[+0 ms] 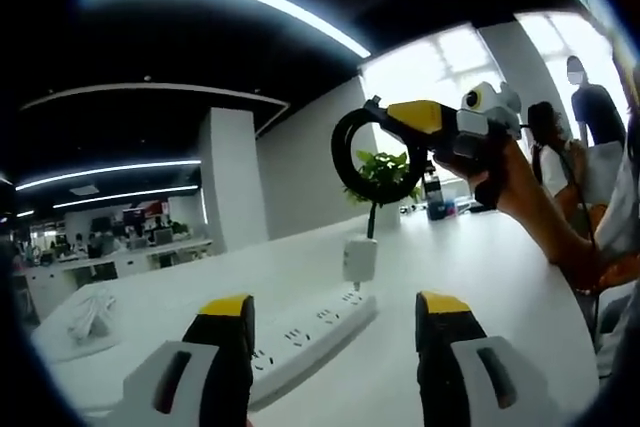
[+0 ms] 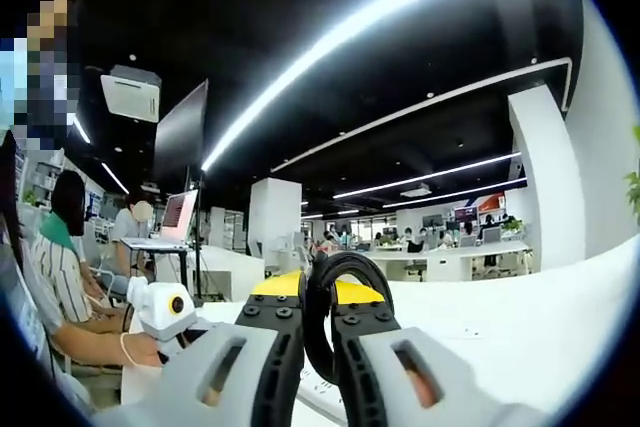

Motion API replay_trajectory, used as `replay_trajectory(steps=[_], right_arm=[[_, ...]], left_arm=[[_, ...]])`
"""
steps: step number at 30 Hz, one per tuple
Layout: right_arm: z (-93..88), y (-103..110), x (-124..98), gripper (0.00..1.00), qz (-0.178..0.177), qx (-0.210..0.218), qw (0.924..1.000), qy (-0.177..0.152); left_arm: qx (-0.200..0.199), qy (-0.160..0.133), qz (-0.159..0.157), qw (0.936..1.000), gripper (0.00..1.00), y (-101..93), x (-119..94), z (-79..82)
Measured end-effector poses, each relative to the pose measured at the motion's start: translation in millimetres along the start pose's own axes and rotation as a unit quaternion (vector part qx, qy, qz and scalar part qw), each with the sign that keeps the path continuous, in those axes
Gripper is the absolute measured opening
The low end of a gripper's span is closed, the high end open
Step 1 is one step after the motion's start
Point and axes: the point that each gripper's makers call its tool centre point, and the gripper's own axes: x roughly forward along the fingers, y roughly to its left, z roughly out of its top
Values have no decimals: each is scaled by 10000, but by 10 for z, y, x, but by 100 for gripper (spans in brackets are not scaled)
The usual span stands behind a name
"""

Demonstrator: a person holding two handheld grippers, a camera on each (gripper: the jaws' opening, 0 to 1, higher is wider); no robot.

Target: Straighten the power strip on the desk, plug the charger into it

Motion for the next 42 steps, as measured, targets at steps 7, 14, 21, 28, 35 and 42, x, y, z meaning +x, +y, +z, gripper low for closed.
replay_trajectory(steps=[7,14,21,28,35,42], right_arm=[[-31,-50,-21,6,-37,115,9999,43],[-45,-58,-35,6,-44,130,9999,65],[-47,-53,-43,6,-24,144,9999,62],[-30,-55,-53,6,-28,151,9999,30],[-22,-47,-53,6,-29,136,9999,-1],[-31,-32,-45,6,-28,102,9999,-2]], left_arm=[[12,324,-264,9991,75,-178,100,-69],[90,298,-231,9992,82,-176,175,-34],[55,278,-278,9992,82,-170,305,-40],[111,275,-260,9992,82,-208,402,-48],[-103,27,-215,9997,77,-179,535,35],[-3,-63,-363,9993,78,-266,665,72]])
